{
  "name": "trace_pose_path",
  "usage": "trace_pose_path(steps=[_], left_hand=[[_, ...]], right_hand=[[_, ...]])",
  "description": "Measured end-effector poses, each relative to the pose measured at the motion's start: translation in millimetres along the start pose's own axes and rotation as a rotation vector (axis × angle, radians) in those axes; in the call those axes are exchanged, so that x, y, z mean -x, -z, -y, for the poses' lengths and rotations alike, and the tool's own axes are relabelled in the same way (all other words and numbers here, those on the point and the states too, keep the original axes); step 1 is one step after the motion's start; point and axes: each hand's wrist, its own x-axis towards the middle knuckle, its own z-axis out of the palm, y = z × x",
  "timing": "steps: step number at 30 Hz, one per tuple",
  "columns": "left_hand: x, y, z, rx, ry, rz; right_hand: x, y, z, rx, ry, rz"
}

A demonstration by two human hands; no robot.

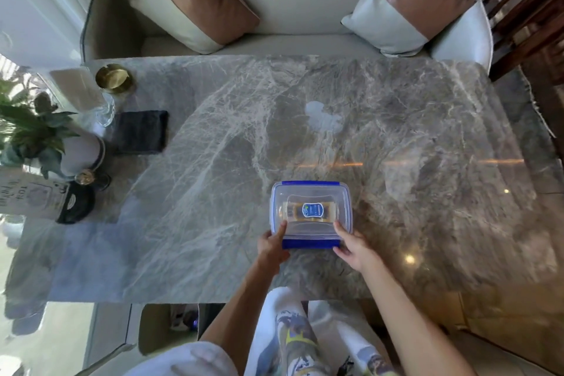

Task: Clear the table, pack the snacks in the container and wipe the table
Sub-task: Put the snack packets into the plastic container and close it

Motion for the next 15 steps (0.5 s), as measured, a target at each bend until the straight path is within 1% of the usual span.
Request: trace_pose_path(steps=[5,8,11,13,15], left_hand=[[9,2,-5,0.034,0.029,0.067],[15,-2,-7,-0.019,0.023,0.039],[18,-9,-7,-0.041,0.003,0.001],[18,-13,-7,-0.033,-0.001,0.006],[19,-16,-6,-0.002,0.008,0.026]], right_hand=[[5,5,3,0.061,-0.053,-0.005],[6,6,4,0.075,-0.083,0.014],[11,2,3,0.052,-0.116,0.095],[14,-3,2,0.095,-0.088,0.095],[13,-7,1,0.179,-0.032,0.058]])
